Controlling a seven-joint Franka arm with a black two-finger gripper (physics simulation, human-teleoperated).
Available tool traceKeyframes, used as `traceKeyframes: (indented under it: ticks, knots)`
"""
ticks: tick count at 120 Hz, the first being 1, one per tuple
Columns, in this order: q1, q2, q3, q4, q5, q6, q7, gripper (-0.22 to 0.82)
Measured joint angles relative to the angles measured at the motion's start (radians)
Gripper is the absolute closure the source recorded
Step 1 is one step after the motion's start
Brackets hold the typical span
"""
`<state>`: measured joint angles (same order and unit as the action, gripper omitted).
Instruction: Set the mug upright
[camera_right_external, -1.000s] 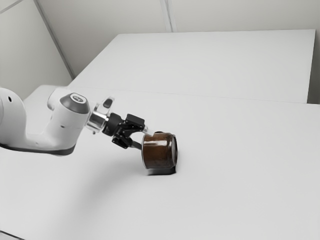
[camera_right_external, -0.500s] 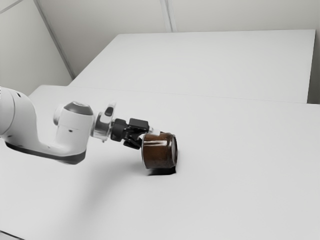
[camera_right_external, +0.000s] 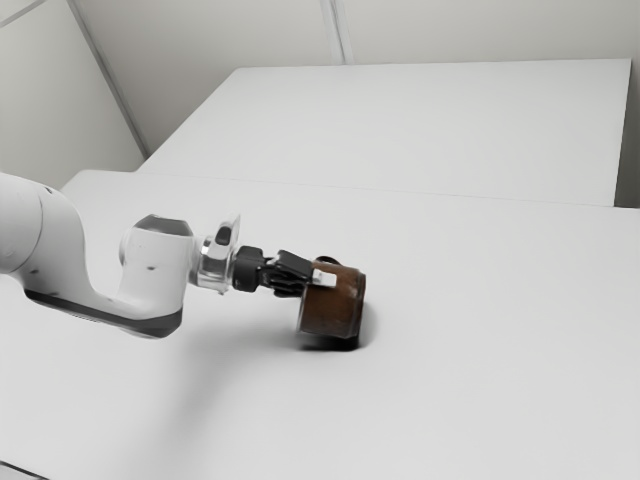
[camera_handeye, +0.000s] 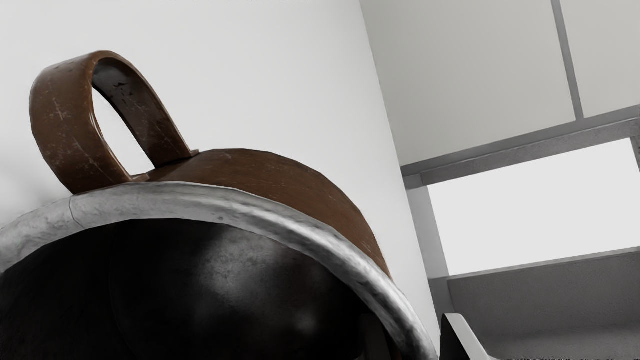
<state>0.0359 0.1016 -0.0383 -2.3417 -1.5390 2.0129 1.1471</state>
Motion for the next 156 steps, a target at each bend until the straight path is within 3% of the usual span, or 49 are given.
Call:
traceKeyframes:
  ticks: [26, 56, 79, 107, 132, 156]
  knots:
    - [-0.006, -0.010, -0.003, 0.001, -0.007, 0.010, 0.047, 0.73]
    - [-0.026, -0.126, -0.007, 0.022, 0.047, 0.045, 0.071, 0.76]
    - [-0.053, -0.141, -0.013, 0.141, 0.443, 0.100, -0.029, 0.77]
    - [-0.057, -0.154, -0.026, 0.234, 1.092, 0.078, -0.296, 0.77]
    - [-0.051, -0.167, -0.033, 0.223, 1.460, 0.061, -0.529, 0.77]
    - [-0.056, -0.204, -0.033, 0.081, 1.579, 0.173, -0.697, 0.77]
